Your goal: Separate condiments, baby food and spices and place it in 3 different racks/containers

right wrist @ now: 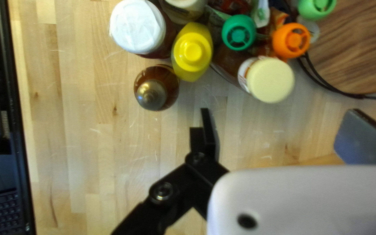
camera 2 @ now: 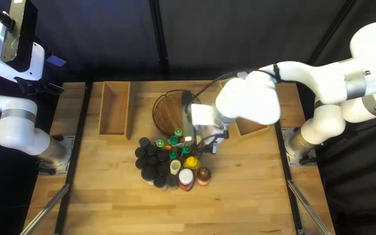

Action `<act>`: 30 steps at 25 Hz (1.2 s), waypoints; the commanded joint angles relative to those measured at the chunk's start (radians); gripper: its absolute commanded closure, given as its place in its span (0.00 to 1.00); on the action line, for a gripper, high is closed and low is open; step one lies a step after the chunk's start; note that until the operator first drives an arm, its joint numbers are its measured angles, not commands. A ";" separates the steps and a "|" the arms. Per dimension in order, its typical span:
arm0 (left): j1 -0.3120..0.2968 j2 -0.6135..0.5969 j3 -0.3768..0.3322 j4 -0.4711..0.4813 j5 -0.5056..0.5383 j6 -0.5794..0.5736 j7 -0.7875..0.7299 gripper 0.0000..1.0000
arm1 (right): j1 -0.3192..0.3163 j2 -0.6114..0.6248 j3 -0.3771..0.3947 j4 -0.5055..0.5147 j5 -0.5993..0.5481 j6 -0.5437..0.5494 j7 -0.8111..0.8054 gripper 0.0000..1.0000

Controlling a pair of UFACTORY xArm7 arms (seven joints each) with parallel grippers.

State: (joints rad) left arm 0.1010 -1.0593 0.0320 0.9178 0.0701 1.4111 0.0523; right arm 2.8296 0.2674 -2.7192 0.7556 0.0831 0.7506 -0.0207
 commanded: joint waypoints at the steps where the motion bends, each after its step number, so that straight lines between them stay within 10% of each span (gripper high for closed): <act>1: 0.000 0.000 0.000 0.000 0.000 0.000 0.000 0.00 | -0.014 -0.050 0.015 0.000 -0.044 -0.039 0.022 0.00; 6: 0.000 0.000 0.000 0.000 0.000 0.000 0.000 0.00 | -0.026 -0.077 0.009 0.002 -0.063 -0.058 0.016 0.03; 8: 0.000 0.000 0.000 0.000 0.000 0.000 0.000 0.00 | -0.028 -0.081 0.008 0.001 -0.067 -0.064 0.014 0.94; 9: 0.000 0.000 0.000 0.000 0.000 0.000 0.000 0.00 | -0.028 -0.079 0.007 -0.001 -0.067 -0.065 0.014 1.00; 30: 0.000 0.000 0.000 0.000 0.000 0.000 0.000 0.00 | -0.059 0.328 -0.105 0.006 0.023 0.357 0.110 1.00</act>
State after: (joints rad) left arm 0.1010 -1.0593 0.0320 0.9178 0.0701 1.4111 0.0523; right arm 2.7998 0.5475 -2.7990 0.7647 0.1005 1.0552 0.0443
